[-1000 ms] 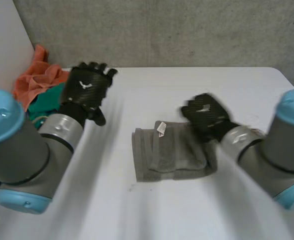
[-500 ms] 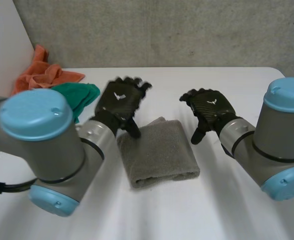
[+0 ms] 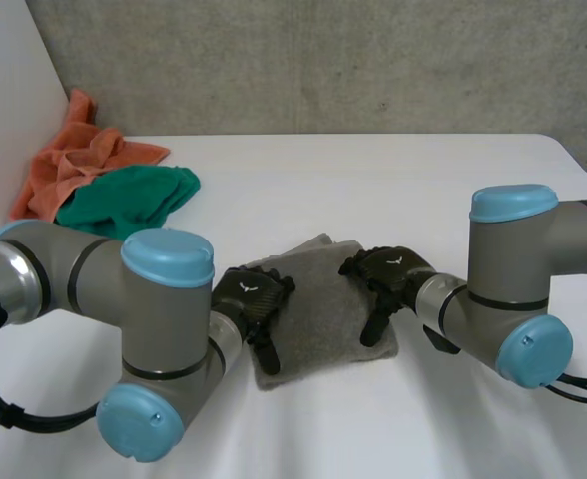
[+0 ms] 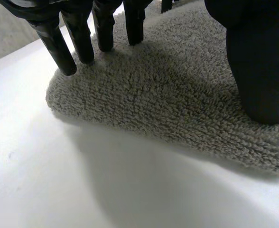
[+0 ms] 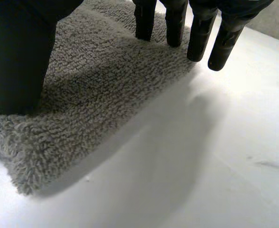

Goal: Fold the laundry.

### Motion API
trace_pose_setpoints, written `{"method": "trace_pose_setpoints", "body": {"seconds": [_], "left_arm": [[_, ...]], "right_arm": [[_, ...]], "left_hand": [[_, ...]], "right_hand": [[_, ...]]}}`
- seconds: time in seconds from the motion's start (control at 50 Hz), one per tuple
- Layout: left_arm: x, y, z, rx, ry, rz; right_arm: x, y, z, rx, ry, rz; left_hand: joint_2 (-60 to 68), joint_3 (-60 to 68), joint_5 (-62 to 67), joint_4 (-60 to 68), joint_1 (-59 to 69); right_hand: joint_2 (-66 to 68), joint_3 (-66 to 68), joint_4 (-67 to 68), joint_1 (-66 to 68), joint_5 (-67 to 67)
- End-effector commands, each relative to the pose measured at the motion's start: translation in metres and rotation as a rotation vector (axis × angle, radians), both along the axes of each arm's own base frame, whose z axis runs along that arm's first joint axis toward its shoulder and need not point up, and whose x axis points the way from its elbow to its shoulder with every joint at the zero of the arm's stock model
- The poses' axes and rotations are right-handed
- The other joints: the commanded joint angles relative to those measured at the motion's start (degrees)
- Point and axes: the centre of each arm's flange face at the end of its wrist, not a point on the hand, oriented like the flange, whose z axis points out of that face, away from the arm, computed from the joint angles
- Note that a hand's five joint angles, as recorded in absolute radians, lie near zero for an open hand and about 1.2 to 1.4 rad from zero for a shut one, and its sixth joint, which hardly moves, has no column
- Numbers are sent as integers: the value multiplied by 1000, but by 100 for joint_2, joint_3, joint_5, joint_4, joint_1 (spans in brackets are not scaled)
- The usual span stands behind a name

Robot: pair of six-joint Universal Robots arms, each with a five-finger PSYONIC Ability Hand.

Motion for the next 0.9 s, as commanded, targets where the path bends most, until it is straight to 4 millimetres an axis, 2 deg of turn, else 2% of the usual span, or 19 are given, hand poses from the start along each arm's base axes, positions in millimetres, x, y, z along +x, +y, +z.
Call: {"method": "trace_pose_setpoints", "body": {"seconds": [0.02, 0.08, 0.1, 0.16, 0.18, 0.26, 0.38, 0.5, 0.62, 0.82, 0.9], "left_arm": [[-7, -7, 69, -158, 126, -31], [-5, -7, 96, -206, 182, -62], [-5, -7, 110, -231, 216, -96], [-6, -5, 130, -255, 265, -171], [-7, -3, 140, -261, 293, -225], [0, -2, 157, -250, 325, -314], [12, -5, 161, -182, 323, -357], [12, -3, 159, -169, 319, -367], [11, -2, 157, -159, 318, -368], [11, -1, 153, -145, 314, -368], [12, -1, 149, -135, 311, -365]], "right_arm": [[-7, 5, 28, -140, -45, -11], [-11, 10, 42, -211, -90, -37], [-15, 13, 49, -242, -116, -70], [-23, 16, 52, -238, -156, -145], [-28, 20, 48, -197, -174, -189], [-42, 26, 31, -81, -213, -284], [-47, 45, 7, 59, -233, -258], [-41, 50, -11, 135, -256, -211], [-35, 41, -22, 147, -291, -217], [-23, 29, -20, 96, -323, -197], [-20, 25, -26, 99, -320, -194]], "left_hand": [[-19, -104, -116, -55, -8], [-36, -121, -133, -72, -25], [-19, -104, -117, -55, -8], [-2, -87, -100, -38, 9], [-2, -87, -100, -38, 9], [65, -20, -32, 29, 76], [15, -70, -83, -21, 26], [15, -71, -83, -22, 26], [15, -71, -83, -22, 26], [-2, -87, -100, -38, 9], [-2, -87, -100, -38, 9]], "right_hand": [[-279, -225, -332, -45, -378], [-279, -225, -332, -45, -378], [-279, -225, -332, -45, -378], [-279, -225, -332, -45, -378], [-279, -225, -332, -45, -378], [-279, -225, -332, -45, -378], [-279, -225, -332, -45, -378], [-153, -99, -207, 81, -252], [452, 506, 399, 686, 353], [1276, 1330, 1223, 1510, 1177], [1444, 1498, 1391, 1678, 1346]]}}
